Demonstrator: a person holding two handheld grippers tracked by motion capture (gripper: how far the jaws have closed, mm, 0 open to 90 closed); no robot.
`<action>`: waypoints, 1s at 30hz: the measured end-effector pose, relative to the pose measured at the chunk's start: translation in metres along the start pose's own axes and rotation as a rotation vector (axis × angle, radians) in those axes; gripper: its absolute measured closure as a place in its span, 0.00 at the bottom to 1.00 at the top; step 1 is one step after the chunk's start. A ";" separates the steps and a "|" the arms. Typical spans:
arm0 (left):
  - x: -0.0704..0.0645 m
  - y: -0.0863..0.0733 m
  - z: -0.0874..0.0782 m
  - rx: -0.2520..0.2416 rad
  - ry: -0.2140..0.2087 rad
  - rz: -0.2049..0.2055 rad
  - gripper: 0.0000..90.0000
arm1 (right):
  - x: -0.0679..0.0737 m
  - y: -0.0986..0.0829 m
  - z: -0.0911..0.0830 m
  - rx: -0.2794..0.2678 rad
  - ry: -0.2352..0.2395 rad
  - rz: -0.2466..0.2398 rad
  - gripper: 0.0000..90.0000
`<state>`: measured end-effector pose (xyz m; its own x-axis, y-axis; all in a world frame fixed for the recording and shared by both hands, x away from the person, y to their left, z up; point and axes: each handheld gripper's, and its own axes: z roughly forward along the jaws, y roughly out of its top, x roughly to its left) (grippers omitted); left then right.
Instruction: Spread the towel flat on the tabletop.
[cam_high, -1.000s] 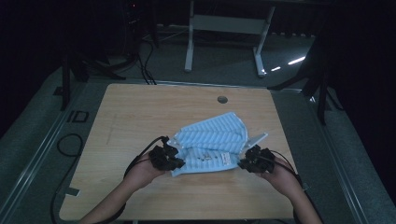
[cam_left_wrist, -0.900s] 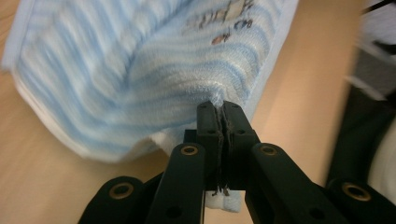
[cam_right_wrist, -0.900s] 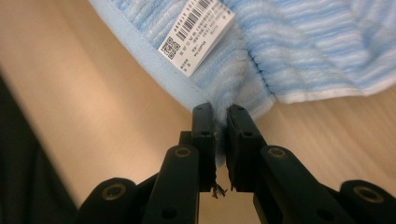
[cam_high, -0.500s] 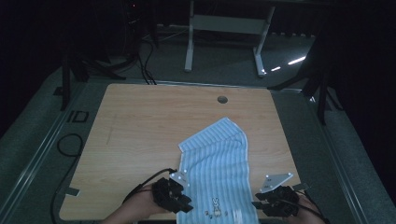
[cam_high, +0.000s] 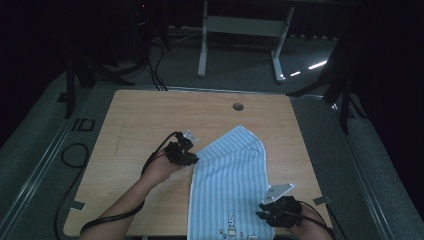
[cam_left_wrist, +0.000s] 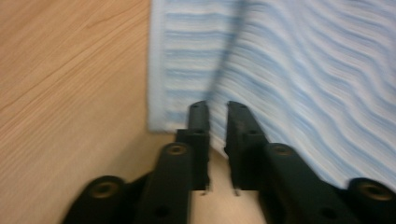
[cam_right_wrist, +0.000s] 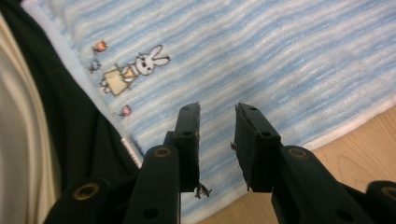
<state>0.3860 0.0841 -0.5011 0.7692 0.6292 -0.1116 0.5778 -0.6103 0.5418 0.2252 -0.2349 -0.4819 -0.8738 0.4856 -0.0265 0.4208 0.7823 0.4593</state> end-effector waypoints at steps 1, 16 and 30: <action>0.000 0.000 0.000 0.000 0.000 0.000 0.95 | 0.000 0.000 0.000 0.000 0.000 0.000 0.79; 0.037 0.031 0.047 0.143 0.199 -0.014 0.97 | -0.004 -0.007 0.008 -0.002 0.020 0.025 0.79; 0.070 0.043 0.044 0.111 0.354 -0.091 0.82 | -0.012 -0.002 0.018 -0.012 0.025 0.037 0.81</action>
<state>0.4768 0.0808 -0.5225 0.5825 0.7989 0.1498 0.6807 -0.5802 0.4472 0.2388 -0.2355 -0.4986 -0.8637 0.5039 0.0126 0.4499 0.7593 0.4702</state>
